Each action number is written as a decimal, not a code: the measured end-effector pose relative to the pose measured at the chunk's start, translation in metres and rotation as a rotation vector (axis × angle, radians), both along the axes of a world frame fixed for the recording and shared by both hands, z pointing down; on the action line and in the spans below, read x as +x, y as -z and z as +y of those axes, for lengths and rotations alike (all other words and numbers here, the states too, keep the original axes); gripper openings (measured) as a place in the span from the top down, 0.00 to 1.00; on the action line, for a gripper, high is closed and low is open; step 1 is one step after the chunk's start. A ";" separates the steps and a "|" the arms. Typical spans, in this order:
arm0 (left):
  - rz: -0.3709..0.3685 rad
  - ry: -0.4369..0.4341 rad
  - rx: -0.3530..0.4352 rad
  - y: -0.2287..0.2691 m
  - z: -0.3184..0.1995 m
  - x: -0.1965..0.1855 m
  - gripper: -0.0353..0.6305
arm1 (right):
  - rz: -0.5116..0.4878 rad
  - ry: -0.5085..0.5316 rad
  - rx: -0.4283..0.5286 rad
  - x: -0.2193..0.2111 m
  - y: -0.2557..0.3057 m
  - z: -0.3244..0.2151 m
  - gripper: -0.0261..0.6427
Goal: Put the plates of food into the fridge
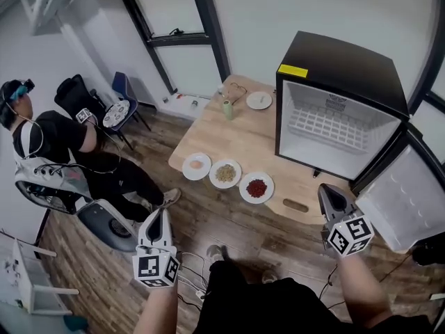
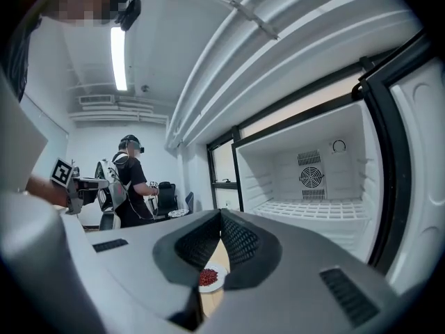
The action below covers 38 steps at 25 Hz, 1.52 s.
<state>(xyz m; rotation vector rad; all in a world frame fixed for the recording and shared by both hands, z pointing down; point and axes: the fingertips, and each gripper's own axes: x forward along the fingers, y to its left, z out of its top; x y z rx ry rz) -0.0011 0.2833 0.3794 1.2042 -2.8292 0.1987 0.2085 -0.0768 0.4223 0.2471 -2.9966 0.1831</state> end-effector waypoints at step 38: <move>0.069 -0.593 0.002 -0.025 -0.159 -0.317 0.94 | 0.114 -0.531 -0.012 -0.191 0.005 0.001 0.93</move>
